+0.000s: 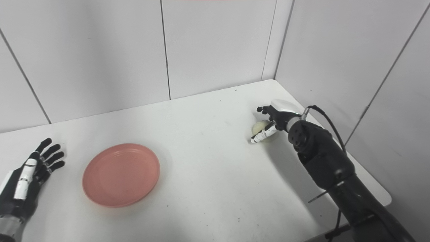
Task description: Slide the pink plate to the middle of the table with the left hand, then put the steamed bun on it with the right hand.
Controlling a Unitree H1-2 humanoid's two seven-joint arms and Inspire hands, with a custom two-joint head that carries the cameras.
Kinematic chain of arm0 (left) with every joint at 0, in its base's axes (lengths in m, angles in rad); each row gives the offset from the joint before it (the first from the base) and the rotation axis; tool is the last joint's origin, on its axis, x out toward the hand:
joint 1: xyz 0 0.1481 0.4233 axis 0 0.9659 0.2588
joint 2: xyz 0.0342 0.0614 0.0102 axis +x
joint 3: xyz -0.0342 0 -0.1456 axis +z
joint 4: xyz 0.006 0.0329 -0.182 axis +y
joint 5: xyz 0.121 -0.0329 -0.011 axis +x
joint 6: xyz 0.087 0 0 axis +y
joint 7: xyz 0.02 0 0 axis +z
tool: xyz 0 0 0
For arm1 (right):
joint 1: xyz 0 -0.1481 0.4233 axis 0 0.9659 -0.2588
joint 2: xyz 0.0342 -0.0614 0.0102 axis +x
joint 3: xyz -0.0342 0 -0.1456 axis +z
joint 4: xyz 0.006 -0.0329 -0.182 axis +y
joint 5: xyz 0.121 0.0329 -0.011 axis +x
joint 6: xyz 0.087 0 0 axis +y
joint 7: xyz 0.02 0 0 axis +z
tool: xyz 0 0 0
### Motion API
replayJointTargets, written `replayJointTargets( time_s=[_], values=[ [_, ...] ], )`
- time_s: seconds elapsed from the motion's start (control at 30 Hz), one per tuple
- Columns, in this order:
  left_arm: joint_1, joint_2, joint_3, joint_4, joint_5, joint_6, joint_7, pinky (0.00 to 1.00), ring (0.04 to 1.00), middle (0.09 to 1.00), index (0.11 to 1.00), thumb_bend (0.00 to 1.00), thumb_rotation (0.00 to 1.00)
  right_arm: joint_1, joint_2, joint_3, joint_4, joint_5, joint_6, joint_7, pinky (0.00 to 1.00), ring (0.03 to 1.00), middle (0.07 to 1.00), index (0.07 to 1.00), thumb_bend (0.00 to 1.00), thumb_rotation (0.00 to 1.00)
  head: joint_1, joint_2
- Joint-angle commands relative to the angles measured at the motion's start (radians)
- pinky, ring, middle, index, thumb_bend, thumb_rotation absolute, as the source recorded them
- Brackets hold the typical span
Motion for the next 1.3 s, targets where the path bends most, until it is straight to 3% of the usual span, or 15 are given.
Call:
replayJointTargets(
  time_s=[0.0,0.3,0.53,0.63,0.7,0.77,0.8,0.87,1.27],
  values=[
    [0.123,0.009,-0.001,0.066,-0.002,-0.009,-0.010,0.84,0.872,0.894,0.897,0.53,0.96,-0.044,-0.033,-0.014,-0.018,-0.018,0.008,-0.005,0.65,0.800,0.880,0.864,1.00,0.32,0.000,0.003],
    [0.128,0.012,-0.002,0.051,0.000,0.000,-0.014,0.84,0.874,0.895,0.899,0.53,0.96,-0.048,-0.037,0.011,0.000,-0.034,0.006,0.002,0.68,0.811,0.880,0.853,1.00,0.30,0.003,0.008],
    [0.140,0.011,-0.004,0.016,-0.001,0.021,-0.008,0.84,0.868,0.890,0.892,0.53,0.95,-0.056,-0.024,0.002,0.037,-0.027,0.008,-0.010,0.63,0.730,0.789,0.815,0.94,0.16,0.004,0.014],
    [0.141,0.011,-0.005,0.012,-0.001,0.026,-0.007,0.84,0.872,0.892,0.895,0.52,0.96,-0.056,-0.028,0.006,0.040,-0.033,0.008,-0.010,0.59,0.681,0.738,0.785,0.87,0.09,0.004,0.016],
    [0.143,0.012,-0.004,0.009,-0.001,0.028,-0.006,0.84,0.873,0.893,0.896,0.52,0.96,-0.062,-0.036,0.023,0.066,-0.038,-0.009,-0.030,0.49,0.565,0.627,0.709,0.79,0.02,0.003,0.016],
    [0.143,0.013,-0.004,0.011,-0.002,0.026,-0.008,0.84,0.873,0.893,0.896,0.52,0.96,-0.071,-0.040,0.036,0.091,-0.043,-0.015,-0.044,0.47,0.539,0.601,0.685,0.77,0.01,0.002,0.017],
    [0.143,0.013,-0.004,0.013,-0.002,0.025,-0.009,0.84,0.874,0.894,0.897,0.53,0.96,-0.075,-0.040,0.041,0.100,-0.045,-0.014,-0.048,0.43,0.483,0.501,0.596,0.63,0.00,0.002,0.017],
    [0.141,0.014,-0.004,0.019,-0.003,0.020,-0.011,0.84,0.875,0.896,0.898,0.53,0.96,-0.086,-0.041,0.057,0.125,-0.052,-0.016,-0.061,0.41,0.461,0.454,0.545,0.55,0.00,0.002,0.019],
    [0.138,0.014,-0.008,0.022,-0.001,0.020,-0.018,0.85,0.880,0.900,0.904,0.54,0.96,-0.123,-0.038,0.082,0.208,-0.017,-0.044,-0.085,0.38,0.439,0.455,0.519,0.53,0.00,0.014,0.015]
  ],
)
